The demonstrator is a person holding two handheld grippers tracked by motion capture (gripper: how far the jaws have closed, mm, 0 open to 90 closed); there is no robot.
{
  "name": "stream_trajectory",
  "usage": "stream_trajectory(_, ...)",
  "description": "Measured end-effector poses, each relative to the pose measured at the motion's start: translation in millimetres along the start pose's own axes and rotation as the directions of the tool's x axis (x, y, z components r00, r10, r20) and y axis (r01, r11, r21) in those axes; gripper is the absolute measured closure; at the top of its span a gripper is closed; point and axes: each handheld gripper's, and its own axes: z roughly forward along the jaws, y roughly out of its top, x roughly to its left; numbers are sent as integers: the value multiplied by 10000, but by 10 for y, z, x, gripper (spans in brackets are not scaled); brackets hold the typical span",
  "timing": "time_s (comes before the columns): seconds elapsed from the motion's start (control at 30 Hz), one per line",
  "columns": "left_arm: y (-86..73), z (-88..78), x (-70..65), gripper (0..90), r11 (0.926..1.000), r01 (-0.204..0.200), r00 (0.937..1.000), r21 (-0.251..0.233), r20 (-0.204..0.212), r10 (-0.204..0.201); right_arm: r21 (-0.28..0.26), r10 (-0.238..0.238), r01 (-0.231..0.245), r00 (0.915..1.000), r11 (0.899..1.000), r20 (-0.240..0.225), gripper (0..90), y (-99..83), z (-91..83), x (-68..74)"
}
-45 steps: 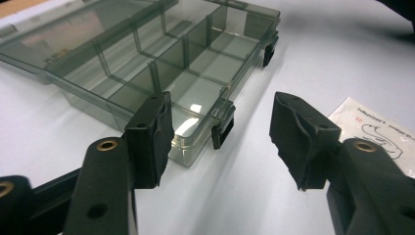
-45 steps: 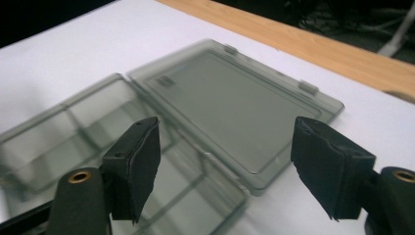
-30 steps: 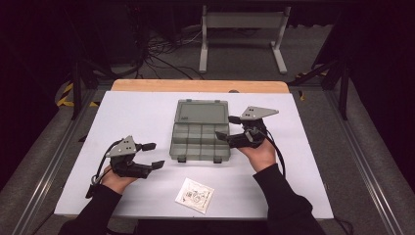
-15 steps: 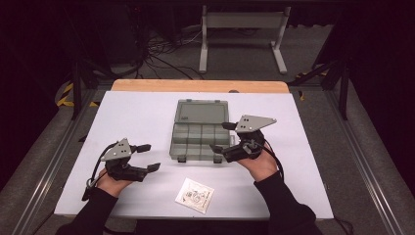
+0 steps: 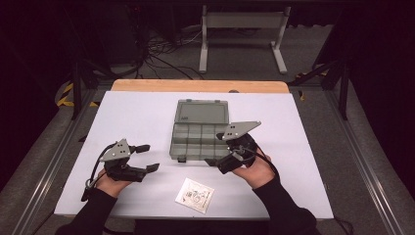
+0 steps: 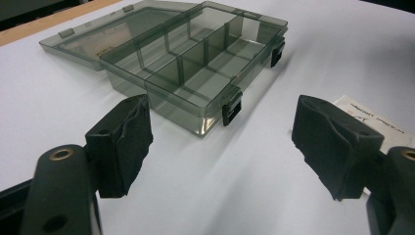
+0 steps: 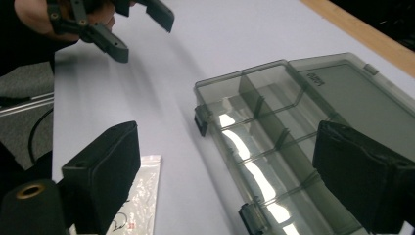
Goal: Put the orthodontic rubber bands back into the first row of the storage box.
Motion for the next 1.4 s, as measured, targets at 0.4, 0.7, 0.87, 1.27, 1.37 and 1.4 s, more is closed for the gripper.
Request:
stream_trajectory(0.4,-13,-11,3,236,10000,61,10000,14,-17,-61,1219,-508,588,9964,9908,-680,145,-15,212,177)
stream_trajectory(0.7,-12,-15,4,237,10000,44,10000,23,-20,-44,1907,-712,897,9923,9775,-1015,150,-62,342,276)
stream_trajectory(0.87,-12,-16,6,236,10000,23,10000,31,-38,-23,2267,-756,1009,9902,9687,-1178,156,-108,406,328)
stream_trajectory(1.27,-8,-20,5,238,10000,-25,10000,47,-19,25,2886,-823,1256,9841,9492,-1574,157,-174,535,428)
stream_trajectory(1.37,-10,-20,4,238,10000,27,10000,34,-20,-27,3033,-809,1278,9834,9443,-1624,157,-200,574,458)
stream_trajectory(1.4,-10,-21,4,237,10000,27,10000,37,-20,-27,3097,-783,1280,9827,9422,-1678,157,-208,587,464)
